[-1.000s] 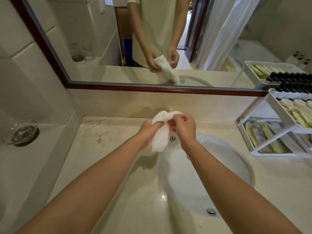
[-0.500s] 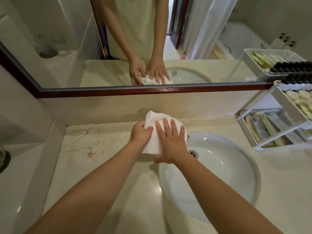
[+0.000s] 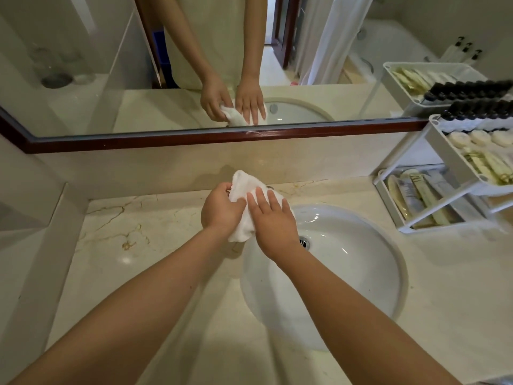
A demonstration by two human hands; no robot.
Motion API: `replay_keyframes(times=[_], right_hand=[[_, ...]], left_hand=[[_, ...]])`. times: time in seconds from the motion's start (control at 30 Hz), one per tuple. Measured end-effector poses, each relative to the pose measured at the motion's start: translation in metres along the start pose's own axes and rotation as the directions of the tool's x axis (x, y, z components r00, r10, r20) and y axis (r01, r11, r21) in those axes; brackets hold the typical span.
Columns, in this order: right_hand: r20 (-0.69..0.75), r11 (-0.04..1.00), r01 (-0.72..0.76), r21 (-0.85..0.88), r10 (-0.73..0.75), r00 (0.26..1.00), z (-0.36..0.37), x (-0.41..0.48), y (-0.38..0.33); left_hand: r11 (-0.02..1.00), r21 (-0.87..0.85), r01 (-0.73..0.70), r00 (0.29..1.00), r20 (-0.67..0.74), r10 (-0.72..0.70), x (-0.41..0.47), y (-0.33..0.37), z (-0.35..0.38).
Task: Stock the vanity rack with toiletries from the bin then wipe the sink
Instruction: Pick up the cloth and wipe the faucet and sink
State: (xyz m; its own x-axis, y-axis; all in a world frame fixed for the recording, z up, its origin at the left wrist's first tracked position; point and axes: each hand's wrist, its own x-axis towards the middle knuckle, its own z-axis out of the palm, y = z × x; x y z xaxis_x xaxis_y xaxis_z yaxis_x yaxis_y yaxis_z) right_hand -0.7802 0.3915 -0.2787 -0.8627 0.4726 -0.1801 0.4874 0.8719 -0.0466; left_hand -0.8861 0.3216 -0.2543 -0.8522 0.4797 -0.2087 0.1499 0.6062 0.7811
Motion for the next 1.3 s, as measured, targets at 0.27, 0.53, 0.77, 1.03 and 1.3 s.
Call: replay_keyframes(times=[0.27, 0.53, 0.77, 1.03, 1.3], right_hand=[[-0.043, 0.970, -0.018, 0.243, 0.029, 0.999, -0.010, -0.019, 0.063], [-0.008, 0.964, -0.080, 0.252, 0.085, 0.996, -0.003, -0.026, 0.135], [-0.067, 0.999, 0.006, 0.044, -0.003, 0.998, 0.015, 0.011, 0.174], [-0.027, 0.978, 0.189, -0.086, -0.192, 0.981, 0.047, 0.051, 0.192], [-0.054, 0.877, 0.460, -0.141, -0.470, 0.881, 0.062, 0.091, 0.165]], left_hand=[[0.968, 0.219, -0.125, 0.991, 0.078, 0.111, -0.014, 0.059, 0.036], [0.950, 0.255, -0.178, 0.977, 0.161, 0.140, -0.014, 0.092, 0.099], [0.975, 0.201, -0.092, 0.976, 0.213, 0.048, -0.028, 0.075, 0.150], [0.953, 0.284, -0.101, 0.976, 0.216, 0.039, -0.030, 0.039, 0.188], [0.919, 0.392, 0.036, 0.997, 0.043, -0.057, -0.024, -0.007, 0.198]])
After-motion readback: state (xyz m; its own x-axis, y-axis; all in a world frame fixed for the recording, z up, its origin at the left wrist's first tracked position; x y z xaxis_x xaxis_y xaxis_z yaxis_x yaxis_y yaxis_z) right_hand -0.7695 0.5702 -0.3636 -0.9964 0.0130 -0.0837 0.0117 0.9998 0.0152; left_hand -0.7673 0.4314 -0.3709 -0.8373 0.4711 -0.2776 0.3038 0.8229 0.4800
